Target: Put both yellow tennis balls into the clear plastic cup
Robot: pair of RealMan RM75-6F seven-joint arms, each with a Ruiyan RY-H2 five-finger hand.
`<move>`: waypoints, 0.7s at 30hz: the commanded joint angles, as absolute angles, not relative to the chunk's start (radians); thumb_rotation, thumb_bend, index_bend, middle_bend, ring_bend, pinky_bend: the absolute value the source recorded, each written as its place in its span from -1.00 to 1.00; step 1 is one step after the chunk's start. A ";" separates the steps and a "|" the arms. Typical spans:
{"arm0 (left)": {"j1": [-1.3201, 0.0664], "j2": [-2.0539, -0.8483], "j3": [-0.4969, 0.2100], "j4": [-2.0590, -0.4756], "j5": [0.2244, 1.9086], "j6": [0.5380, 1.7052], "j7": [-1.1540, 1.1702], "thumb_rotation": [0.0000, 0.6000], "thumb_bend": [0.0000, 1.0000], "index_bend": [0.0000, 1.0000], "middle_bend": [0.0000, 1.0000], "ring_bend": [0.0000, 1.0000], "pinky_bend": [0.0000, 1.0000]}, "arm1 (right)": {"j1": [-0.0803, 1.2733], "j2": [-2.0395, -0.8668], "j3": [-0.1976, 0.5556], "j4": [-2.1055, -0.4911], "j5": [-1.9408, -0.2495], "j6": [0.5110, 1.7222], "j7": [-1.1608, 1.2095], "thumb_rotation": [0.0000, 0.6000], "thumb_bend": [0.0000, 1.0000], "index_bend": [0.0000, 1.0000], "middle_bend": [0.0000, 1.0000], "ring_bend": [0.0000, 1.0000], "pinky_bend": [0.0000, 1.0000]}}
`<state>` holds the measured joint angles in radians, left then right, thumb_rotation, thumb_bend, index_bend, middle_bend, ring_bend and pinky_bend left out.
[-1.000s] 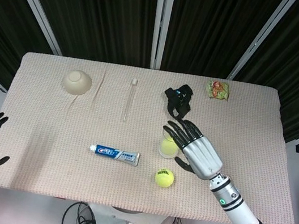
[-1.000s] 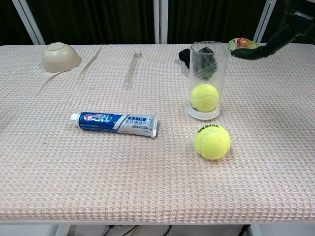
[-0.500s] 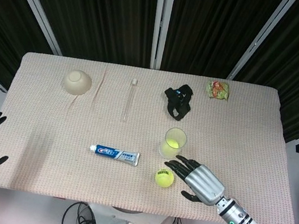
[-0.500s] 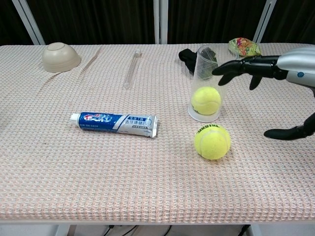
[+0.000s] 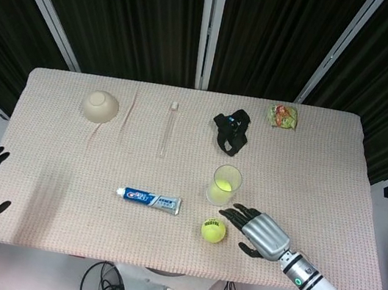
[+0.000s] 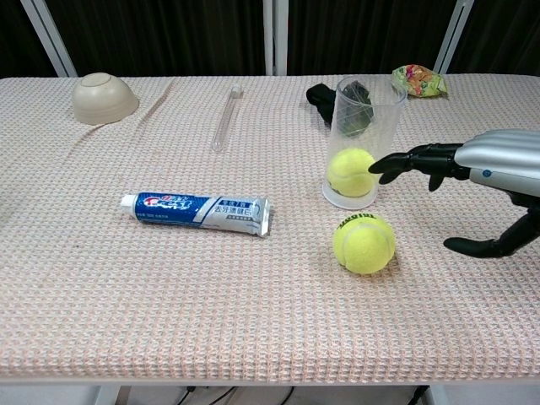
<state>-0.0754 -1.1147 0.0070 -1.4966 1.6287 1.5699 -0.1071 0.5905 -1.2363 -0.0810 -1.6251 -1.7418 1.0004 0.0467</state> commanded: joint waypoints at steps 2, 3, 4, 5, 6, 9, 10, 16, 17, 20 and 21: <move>-0.079 -1.108 0.013 -1.494 1.634 1.560 -0.120 1.00 -0.68 -0.97 -1.00 -1.00 -1.00 | 0.612 -1.284 -0.074 -1.607 -1.734 0.975 0.069 1.00 -0.35 -1.00 -0.76 -0.84 -0.43; -0.080 -1.108 0.012 -1.494 1.631 1.558 -0.120 1.00 -0.68 -0.97 -1.00 -1.00 -1.00 | 0.617 -1.295 -0.075 -1.604 -1.736 0.970 0.070 1.00 -0.35 -1.00 -0.76 -0.84 -0.43; -0.080 -1.107 0.011 -1.494 1.627 1.555 -0.121 1.00 -0.67 -0.97 -1.00 -1.00 -1.00 | 0.622 -1.308 -0.075 -1.600 -1.739 0.964 0.070 1.00 -0.35 -1.00 -0.76 -0.84 -0.43; -0.080 -1.106 0.011 -1.494 1.625 1.553 -0.122 1.00 -0.68 -0.97 -1.00 -1.00 -1.00 | 0.626 -1.317 -0.075 -1.597 -1.739 0.959 0.069 1.00 -0.35 -1.00 -0.76 -0.84 -0.43; -0.080 -1.104 0.012 -1.495 1.624 1.552 -0.124 1.00 -0.68 -0.97 -1.00 -1.00 -1.00 | 0.630 -1.326 -0.075 -1.595 -1.739 0.954 0.068 1.00 -0.35 -1.00 -0.76 -0.84 -0.43; -0.079 -1.096 0.016 -1.497 1.628 1.552 -0.131 1.00 -0.67 -0.97 -1.00 -1.00 -1.00 | 0.638 -1.350 -0.072 -1.587 -1.732 0.944 0.063 1.00 -0.35 -1.00 -0.74 -0.84 -0.43; -0.079 -1.094 0.017 -1.497 1.629 1.552 -0.134 1.00 -0.67 -0.97 -1.00 -1.00 -1.00 | 0.638 -1.357 -0.071 -1.583 -1.729 0.945 0.060 1.00 -0.35 -1.00 -0.74 -0.84 -0.43; -0.080 -1.086 0.018 -1.495 1.624 1.545 -0.151 1.00 -0.66 -0.97 -1.00 -1.00 -1.00 | 0.636 -1.397 -0.065 -1.558 -1.710 0.953 0.041 1.00 -0.35 -0.92 -0.70 -0.76 -0.31; -0.080 -1.084 0.019 -1.496 1.624 1.543 -0.153 1.00 -0.66 -0.97 -1.00 -1.00 -1.00 | 0.635 -1.402 -0.064 -1.554 -1.706 0.954 0.037 1.00 -0.35 -0.88 -0.68 -0.74 -0.28; -0.081 -1.079 0.023 -1.499 1.623 1.534 -0.154 1.00 -0.66 -0.97 -1.00 -1.00 -1.00 | 0.634 -1.418 -0.064 -1.544 -1.691 0.948 0.024 1.00 -0.30 -0.75 -0.60 -0.66 -0.20; -0.082 -1.077 0.024 -1.500 1.622 1.529 -0.154 1.00 -0.66 -0.97 -1.00 -1.00 -1.00 | 0.634 -1.423 -0.065 -1.541 -1.687 0.945 0.019 1.00 -0.28 -0.71 -0.58 -0.63 -0.17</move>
